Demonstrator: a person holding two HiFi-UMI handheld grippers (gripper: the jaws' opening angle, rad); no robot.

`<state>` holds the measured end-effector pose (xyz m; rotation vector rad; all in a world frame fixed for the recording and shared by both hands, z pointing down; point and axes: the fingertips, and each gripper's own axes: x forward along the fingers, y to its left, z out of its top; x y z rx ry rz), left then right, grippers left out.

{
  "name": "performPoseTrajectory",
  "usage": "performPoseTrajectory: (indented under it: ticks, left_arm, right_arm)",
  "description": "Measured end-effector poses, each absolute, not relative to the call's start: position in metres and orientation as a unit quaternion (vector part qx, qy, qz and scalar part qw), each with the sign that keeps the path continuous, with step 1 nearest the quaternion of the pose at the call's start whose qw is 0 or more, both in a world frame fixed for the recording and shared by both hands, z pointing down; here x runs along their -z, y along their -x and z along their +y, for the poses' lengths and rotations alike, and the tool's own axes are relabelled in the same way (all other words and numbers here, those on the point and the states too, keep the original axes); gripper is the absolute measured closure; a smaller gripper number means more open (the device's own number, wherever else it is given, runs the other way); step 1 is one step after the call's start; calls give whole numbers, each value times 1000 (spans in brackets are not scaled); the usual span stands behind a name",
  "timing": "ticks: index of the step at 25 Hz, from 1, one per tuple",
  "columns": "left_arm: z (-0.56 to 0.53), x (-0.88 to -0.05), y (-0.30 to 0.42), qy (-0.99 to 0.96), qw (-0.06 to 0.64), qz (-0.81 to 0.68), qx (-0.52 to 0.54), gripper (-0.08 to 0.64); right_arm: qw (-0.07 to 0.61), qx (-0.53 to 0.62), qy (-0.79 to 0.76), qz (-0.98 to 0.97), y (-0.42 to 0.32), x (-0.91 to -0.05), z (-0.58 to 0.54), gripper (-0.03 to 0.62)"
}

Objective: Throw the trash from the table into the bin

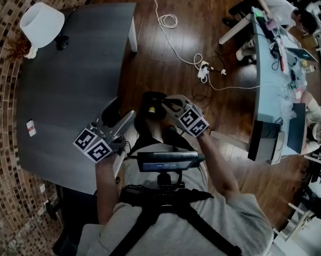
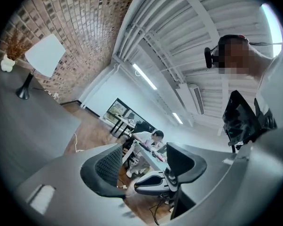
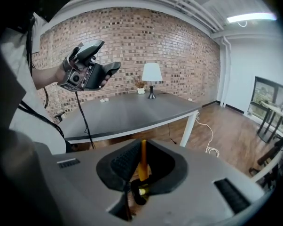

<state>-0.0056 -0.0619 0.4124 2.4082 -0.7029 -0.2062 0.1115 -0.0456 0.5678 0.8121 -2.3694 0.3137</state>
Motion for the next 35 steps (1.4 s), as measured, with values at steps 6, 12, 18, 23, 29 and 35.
performPoseTrajectory:
  ticks: [6,12,18,23,29,35]
  left_arm:
    - [-90,-418,22,-913,319,-243,75,273]
    - [-109,-420,35,-907,321,-259,88,273]
    - [-112,-412,21,-915,315,-237,85,273]
    - [-115,-408,6,-923,307,-220,78,273]
    - [-117,-408,-6,-928,300,-215,59,273]
    - [-111,-416,-6,-933,293,-205,40,275]
  right_arm:
    - [349,-140,-333,-865,-104,-597,-63,514]
    - [363,-156,-334,-856,-109,-611,-68,512]
    - [229,-161,-399,-873,-128,-544,-84,515]
    - [189,-119,-427,-876,-144,-501,-96,543]
    - [185,-115,-431,-876,-148,-491,-97,543]
    - [186,-118,-432,-875,-143,-494,-94,543]
